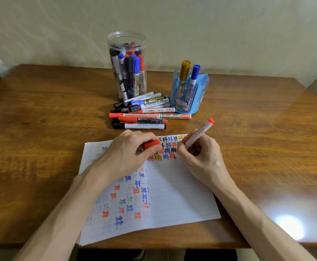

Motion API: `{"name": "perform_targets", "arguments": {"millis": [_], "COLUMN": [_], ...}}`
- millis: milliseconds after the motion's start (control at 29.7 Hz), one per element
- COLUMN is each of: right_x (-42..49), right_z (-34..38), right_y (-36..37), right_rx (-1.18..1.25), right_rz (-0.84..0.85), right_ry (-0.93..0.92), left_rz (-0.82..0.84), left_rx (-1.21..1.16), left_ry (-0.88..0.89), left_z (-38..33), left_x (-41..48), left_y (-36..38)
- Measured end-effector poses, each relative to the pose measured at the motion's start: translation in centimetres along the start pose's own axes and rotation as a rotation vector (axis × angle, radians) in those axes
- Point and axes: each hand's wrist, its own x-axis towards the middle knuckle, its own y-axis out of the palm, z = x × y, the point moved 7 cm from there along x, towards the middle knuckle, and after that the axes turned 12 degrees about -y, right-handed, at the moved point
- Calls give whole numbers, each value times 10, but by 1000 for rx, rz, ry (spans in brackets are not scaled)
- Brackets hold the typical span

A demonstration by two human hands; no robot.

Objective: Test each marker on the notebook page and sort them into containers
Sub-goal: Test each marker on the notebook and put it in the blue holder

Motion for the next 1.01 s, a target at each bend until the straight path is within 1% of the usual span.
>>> {"name": "perform_targets", "arguments": {"millis": [67,202,303,336,403,471,504,605,773,874,1009], "right_x": [2,10,21,26,38,48,51,58,65,64,57], "right_z": [0,5,15,17,24,29,31,35,40,42,35], "right_y": [-2,-13,-17,-17,-16,-13,-11,0,15,21,23], "right_rx": [61,230,290,277,289,343,368,417,452,492,581], "right_rz": [-21,-89,-43,-14,21,20,19,28,72,134,184], "right_ry": [12,31,88,102,111,113,108,94,47,6,39], "left_rz": [-23,-13,-8,-32,-149,-264,-289,-307,-314,-303,-272], "left_rx": [-71,-203,-241,-264,-319,-381,-414,-469,-490,-499,-484], "left_ry": [39,33,36,31,14,-4,-20,-54,-32,-17,-31], "left_z": [-4,-6,-6,-5,-1,4,6,8,6,7,11], "left_x": [0,-1,0,0,1,0,1,1,1,2,4], "left_y": [-2,-4,-3,-5,-17,-29,-32,-37,-40,-39,-35]}}
